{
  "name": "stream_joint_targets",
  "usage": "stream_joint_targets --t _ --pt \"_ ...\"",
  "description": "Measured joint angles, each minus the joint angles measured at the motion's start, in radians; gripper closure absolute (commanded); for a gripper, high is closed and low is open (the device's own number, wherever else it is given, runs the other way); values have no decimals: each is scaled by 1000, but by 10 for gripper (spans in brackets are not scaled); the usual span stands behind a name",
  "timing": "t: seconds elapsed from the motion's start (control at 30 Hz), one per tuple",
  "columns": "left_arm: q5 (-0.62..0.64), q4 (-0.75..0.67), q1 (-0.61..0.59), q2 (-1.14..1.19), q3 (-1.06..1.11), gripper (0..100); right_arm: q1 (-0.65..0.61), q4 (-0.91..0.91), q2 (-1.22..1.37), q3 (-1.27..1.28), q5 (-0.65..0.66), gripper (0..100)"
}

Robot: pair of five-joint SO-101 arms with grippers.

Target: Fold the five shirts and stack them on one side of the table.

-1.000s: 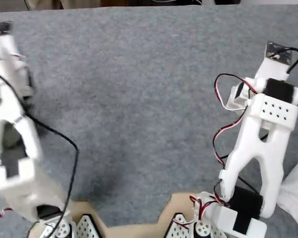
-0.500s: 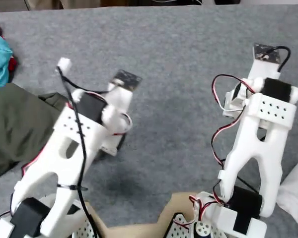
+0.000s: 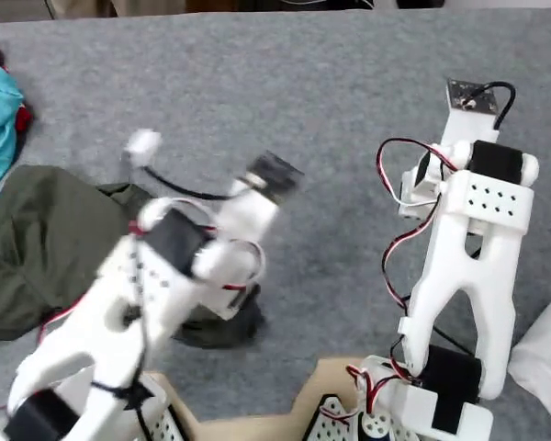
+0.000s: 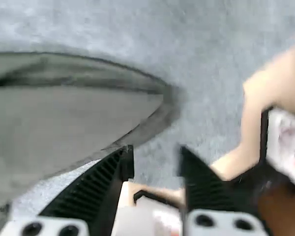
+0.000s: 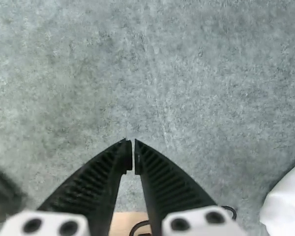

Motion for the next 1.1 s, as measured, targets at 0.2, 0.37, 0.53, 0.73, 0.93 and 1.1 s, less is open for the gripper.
stream_joint_targets --t 0.2,0.37,0.53,0.73,0.93,1.1 --pt "69 0 -397 -97 -49 736 -153 -48 6 0 0 975" --pt "-126 -57 -945 -71 -55 736 -336 -130 11 0 0 975" --pt "-259 -321 -1369 63 28 736 -483 -236 95 0 0 975" --pt "-301 -517 -1471 272 69 740 -560 -295 252 0 0 975" --pt "-301 -540 -1475 460 71 802 -563 -295 324 -6 0 976" --pt "-301 -540 -1465 571 71 969 -563 -295 327 -6 0 977"
